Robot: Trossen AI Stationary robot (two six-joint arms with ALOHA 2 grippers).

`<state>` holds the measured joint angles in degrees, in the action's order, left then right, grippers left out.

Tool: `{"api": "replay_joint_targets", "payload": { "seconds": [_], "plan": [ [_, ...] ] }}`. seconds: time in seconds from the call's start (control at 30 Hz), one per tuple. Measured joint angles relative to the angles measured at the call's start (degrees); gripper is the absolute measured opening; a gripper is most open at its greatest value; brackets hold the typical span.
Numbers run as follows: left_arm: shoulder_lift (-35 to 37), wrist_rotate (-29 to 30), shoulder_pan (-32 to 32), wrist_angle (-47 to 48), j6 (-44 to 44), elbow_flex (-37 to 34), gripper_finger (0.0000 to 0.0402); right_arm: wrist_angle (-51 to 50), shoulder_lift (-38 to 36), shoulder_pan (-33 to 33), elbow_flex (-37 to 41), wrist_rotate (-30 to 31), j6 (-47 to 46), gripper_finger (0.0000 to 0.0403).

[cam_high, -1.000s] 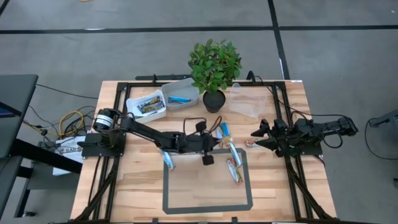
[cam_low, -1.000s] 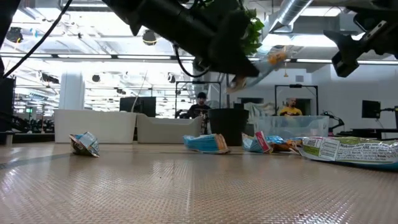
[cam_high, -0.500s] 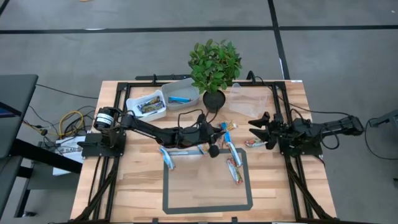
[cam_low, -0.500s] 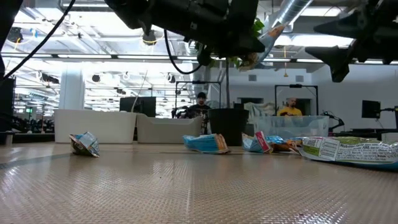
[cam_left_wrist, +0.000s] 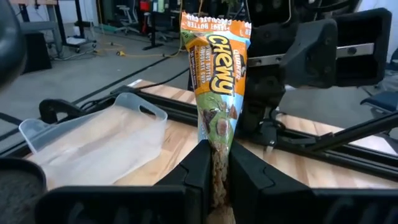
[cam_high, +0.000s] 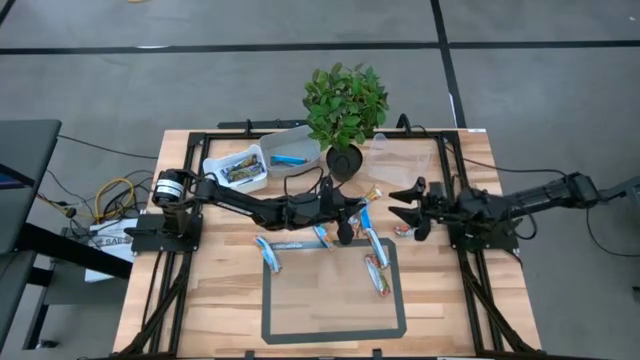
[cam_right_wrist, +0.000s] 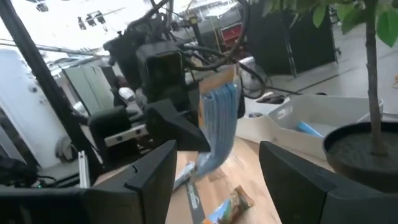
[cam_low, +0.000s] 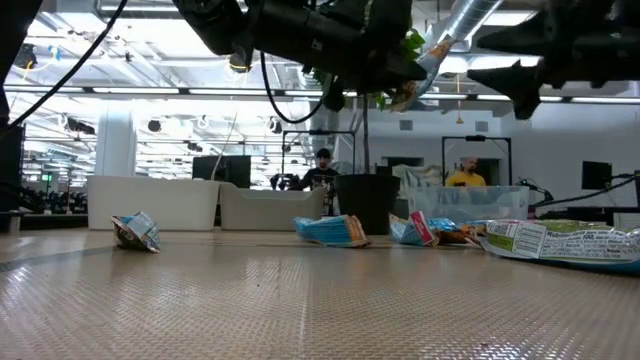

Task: Pick and place Granola Bars by type
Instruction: Put the yellow granola bar into the transparent bin

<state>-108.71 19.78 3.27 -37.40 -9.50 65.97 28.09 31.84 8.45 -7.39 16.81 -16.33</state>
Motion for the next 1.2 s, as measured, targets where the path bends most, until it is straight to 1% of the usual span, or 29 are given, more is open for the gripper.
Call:
{"api": "replay_joint_targets", "payload": {
  "seconds": [0.17, 0.37, 0.57, 0.67, 0.77, 0.93, 1.03, 1.1, 1.2],
  "plan": [
    [0.0, -1.6, 0.0, 0.6, 1.5, 1.3, 0.0032, 1.1, 7.9, -1.2, -4.6, -0.1, 1.2, 0.0223],
    [0.0, -1.5, 0.0, 0.9, 3.8, 2.9, 0.0032, 1.1, 15.5, -1.8, -9.5, -0.3, 1.9, 0.0223],
    [0.0, -1.5, 0.0, 2.5, 3.8, 2.9, 0.0032, 1.5, 19.7, -1.9, -13.1, -0.4, 4.3, 0.0223],
    [0.0, -2.0, 0.1, 3.6, 3.8, 2.9, 0.0032, 1.7, 20.9, -1.9, -14.4, -0.3, 4.8, 0.0215],
    [-0.1, -2.1, 0.2, 4.2, 3.8, 2.9, 0.0032, 1.6, 21.9, -1.9, -15.1, -0.2, 4.9, 0.0189],
    [-0.1, -2.1, 0.2, 4.2, 3.9, 2.9, 0.0032, 1.5, 23.0, -1.9, -15.1, -0.1, 4.8, 0.0117],
    [-0.1, -2.1, 0.2, 4.2, 3.9, 2.9, 0.0032, 1.5, 23.0, -2.2, -15.1, -0.2, 4.8, 0.0081],
    [-0.1, -2.2, 0.2, 4.2, 4.2, 2.9, 0.0034, 1.5, 23.0, -2.7, -15.1, -0.2, 4.8, 0.0066],
    [-0.1, -1.8, 0.2, 4.2, 4.3, 2.9, 0.0039, 1.5, 22.9, -3.4, -15.1, -0.2, 4.8, 0.0059]
  ]
}}
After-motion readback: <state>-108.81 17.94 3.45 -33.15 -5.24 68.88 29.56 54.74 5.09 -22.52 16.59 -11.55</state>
